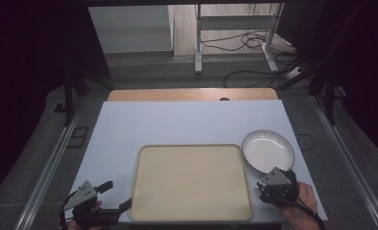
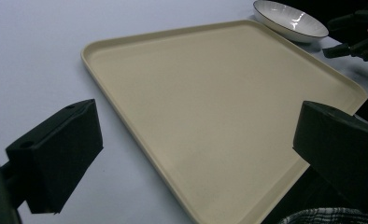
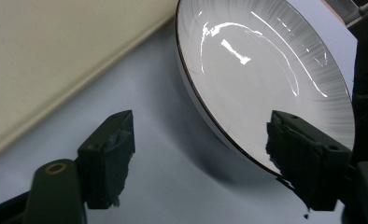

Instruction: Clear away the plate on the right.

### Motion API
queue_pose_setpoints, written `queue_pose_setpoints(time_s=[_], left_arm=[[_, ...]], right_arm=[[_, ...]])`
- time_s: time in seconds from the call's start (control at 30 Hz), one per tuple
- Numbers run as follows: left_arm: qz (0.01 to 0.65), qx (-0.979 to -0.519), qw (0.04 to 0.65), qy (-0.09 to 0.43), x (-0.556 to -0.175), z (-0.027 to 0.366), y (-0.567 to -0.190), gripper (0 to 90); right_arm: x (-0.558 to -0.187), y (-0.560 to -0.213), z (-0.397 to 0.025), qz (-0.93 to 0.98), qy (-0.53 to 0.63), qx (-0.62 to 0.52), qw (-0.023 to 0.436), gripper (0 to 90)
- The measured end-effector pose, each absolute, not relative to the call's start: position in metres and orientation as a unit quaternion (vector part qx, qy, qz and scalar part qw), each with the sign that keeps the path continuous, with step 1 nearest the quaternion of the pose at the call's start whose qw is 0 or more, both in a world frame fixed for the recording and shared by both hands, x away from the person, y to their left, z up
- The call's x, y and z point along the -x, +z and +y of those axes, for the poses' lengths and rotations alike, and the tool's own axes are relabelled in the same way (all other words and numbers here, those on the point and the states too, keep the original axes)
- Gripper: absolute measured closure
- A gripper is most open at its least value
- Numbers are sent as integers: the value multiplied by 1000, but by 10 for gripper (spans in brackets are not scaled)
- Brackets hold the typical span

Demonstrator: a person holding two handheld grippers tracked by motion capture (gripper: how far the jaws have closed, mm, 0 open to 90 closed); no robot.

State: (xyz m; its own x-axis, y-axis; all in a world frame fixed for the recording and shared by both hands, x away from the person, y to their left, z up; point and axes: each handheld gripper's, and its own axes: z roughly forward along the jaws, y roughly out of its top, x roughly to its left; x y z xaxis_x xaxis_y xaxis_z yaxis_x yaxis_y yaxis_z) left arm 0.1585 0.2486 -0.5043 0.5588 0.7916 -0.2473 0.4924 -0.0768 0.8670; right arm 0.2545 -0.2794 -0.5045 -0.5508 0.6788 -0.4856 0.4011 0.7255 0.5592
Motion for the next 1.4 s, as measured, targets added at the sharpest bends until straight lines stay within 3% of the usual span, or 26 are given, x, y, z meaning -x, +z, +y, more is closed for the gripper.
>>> queue_pose_setpoints(time_s=[0.5,0.9,1.4], left_arm=[[445,-720,511,149,-158,248,-504,13],[446,-721,509,150,-158,248,-504,13],[444,-722,508,152,-158,247,-504,16]], right_arm=[[-268,-512,-270,872,105,-261,400,440],[-277,-518,-259,878,48,-220,422,512],[-282,-531,-246,891,-29,-125,435,779]])
